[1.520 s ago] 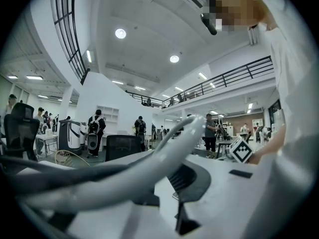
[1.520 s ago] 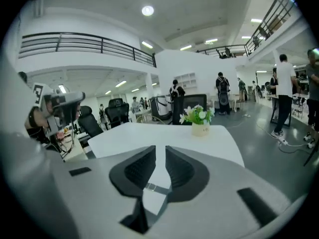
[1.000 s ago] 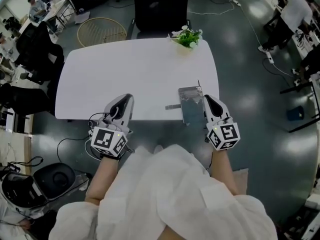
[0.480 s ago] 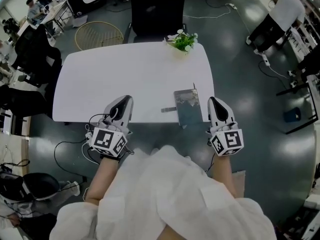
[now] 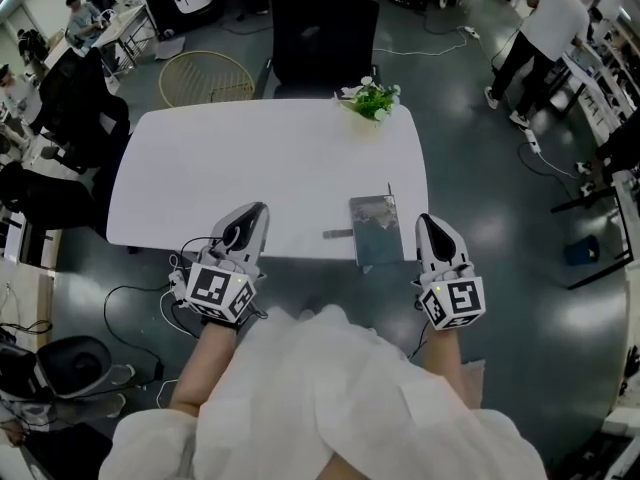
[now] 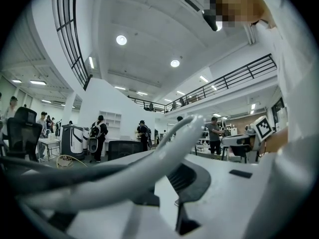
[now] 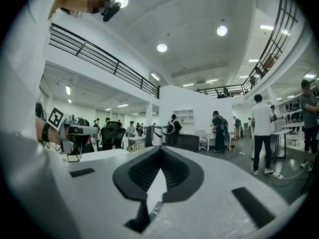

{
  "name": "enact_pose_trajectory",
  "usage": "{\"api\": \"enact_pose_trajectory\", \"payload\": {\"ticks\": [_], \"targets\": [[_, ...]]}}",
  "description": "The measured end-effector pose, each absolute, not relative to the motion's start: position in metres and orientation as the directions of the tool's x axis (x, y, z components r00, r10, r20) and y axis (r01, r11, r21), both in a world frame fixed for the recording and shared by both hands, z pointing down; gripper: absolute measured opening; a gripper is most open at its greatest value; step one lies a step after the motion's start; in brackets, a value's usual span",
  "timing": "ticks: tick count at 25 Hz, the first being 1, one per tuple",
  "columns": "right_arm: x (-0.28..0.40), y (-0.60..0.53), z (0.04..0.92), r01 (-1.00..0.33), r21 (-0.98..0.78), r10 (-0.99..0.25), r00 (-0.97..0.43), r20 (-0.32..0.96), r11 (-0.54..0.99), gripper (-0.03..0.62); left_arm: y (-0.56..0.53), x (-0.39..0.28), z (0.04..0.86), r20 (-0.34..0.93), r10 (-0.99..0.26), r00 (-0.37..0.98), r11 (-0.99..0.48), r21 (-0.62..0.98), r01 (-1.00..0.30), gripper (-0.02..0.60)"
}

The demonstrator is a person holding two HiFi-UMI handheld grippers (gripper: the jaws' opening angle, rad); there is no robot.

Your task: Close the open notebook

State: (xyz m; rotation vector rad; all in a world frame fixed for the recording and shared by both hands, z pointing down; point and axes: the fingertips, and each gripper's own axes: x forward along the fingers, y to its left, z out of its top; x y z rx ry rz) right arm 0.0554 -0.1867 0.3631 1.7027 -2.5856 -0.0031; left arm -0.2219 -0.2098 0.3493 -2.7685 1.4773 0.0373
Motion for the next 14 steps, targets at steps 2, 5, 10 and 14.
{"api": "enact_pose_trajectory", "payload": {"ticks": [2,5,10,14], "targets": [[0.054,-0.186,0.360,-0.915,0.028,-0.915,-0.401,0.034,0.402,0.002,-0.208,-0.225,0.348,-0.022,-0.836,0.548,-0.548,0.007,-0.836,0.015],[0.048,-0.185,0.355,-0.909,0.031,-0.909,-0.415,0.027,0.416,0.002,-0.204,-0.231,0.348,-0.022,-0.843,0.538,-0.538,0.007,-0.843,0.015],[0.039,-0.187,0.354,-0.900,0.039,-0.901,-0.433,0.021,0.434,0.002,-0.199,-0.243,0.351,-0.024,-0.850,0.526,-0.526,0.004,-0.851,0.015],[0.033,-0.180,0.361,-0.900,0.033,-0.900,-0.433,0.043,0.435,0.002,-0.189,-0.255,0.354,-0.010,-0.853,0.522,-0.522,0.006,-0.853,0.015]]}}
